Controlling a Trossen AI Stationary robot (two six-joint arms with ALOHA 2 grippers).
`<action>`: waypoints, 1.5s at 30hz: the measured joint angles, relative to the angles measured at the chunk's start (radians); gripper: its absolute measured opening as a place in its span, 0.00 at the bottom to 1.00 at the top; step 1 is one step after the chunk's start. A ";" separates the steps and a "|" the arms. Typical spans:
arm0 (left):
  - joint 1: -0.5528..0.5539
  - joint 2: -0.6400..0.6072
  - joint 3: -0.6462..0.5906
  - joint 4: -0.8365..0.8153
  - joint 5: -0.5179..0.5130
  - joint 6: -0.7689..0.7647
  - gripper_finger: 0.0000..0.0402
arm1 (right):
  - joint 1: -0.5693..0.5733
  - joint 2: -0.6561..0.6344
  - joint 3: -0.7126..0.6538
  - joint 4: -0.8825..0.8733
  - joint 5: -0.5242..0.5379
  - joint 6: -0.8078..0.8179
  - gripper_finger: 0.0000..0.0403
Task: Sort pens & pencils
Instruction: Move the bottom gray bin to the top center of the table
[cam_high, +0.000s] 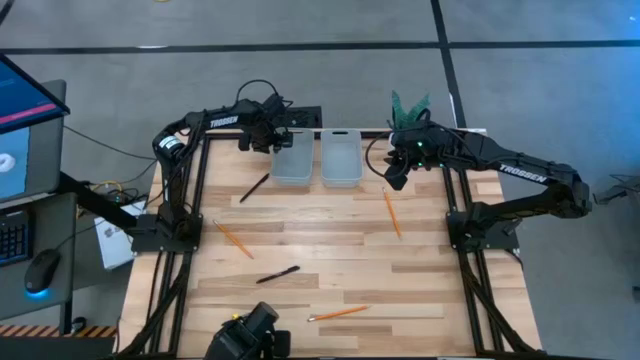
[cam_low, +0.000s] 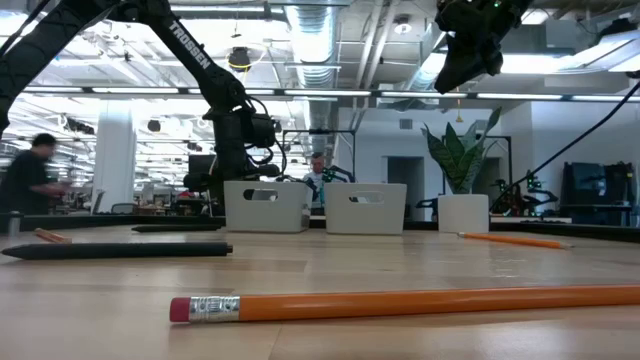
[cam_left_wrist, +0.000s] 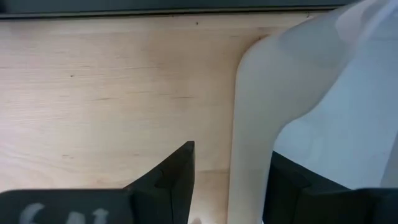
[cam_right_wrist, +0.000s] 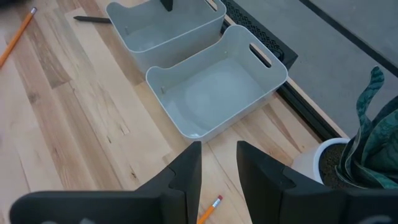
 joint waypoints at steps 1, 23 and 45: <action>-0.001 0.000 0.000 0.000 0.000 -0.004 0.33 | 0.000 0.000 0.000 0.000 0.000 0.000 0.31; -0.047 -0.001 0.000 -0.044 0.063 -0.034 0.33 | 0.000 0.000 0.000 0.000 0.000 0.017 0.31; -0.117 -0.001 0.000 -0.108 0.116 -0.056 0.33 | 0.000 0.000 0.000 0.000 0.000 0.018 0.31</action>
